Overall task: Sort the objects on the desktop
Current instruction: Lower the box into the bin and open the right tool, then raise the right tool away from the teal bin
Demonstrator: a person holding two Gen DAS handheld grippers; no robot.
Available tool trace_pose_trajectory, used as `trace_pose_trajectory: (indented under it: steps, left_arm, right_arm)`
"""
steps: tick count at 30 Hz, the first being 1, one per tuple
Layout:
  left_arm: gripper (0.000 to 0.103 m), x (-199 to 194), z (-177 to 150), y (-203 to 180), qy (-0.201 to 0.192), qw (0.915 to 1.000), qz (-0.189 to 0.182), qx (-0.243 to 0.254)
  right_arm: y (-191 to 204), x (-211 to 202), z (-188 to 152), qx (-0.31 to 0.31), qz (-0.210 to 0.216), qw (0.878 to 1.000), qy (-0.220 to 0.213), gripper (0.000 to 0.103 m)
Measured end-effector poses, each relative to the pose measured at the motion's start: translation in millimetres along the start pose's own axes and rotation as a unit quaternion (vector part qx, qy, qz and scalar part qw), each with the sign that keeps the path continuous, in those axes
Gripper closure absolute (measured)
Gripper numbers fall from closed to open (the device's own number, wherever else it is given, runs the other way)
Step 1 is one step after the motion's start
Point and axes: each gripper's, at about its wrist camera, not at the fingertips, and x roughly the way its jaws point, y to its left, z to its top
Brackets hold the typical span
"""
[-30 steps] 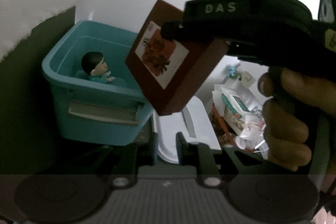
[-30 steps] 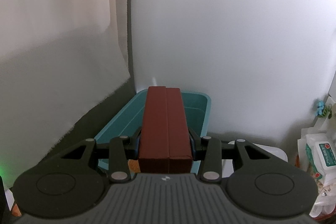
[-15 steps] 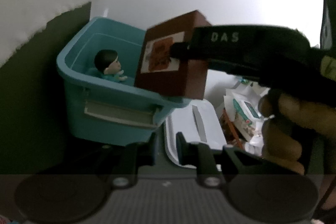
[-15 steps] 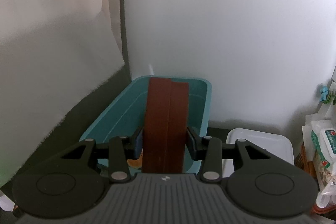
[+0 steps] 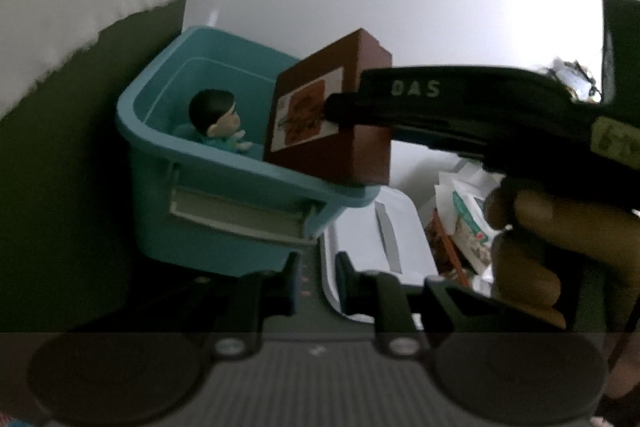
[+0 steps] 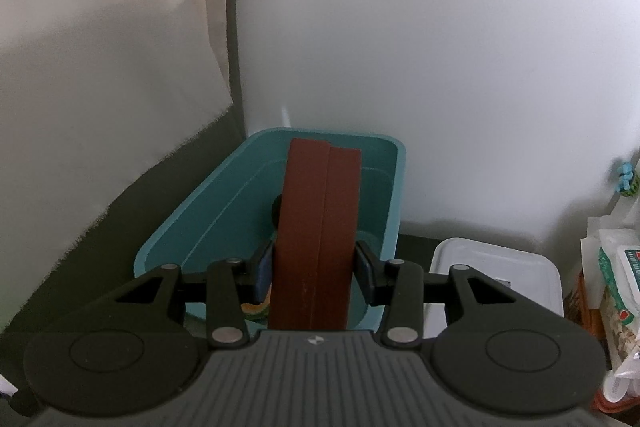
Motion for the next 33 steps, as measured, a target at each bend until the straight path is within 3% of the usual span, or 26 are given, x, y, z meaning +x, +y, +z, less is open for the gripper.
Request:
trace_pose_trajectory:
  steps: [17, 33]
  left_arm:
    - [0.084, 1.4, -2.2, 1.6, 0.005, 1.0000, 0.005, -0.003]
    - [0.084, -0.7, -4.0, -9.5, -0.002, 0.9998, 0.012, 0.015]
  right_arm:
    - [9.5, 2.3, -10.3, -0.041, 0.003, 0.998, 0.050, 0.058]
    - [-21.8, -81.8, -18.7, -0.049, 0.004, 0.999, 0.019, 0.058]
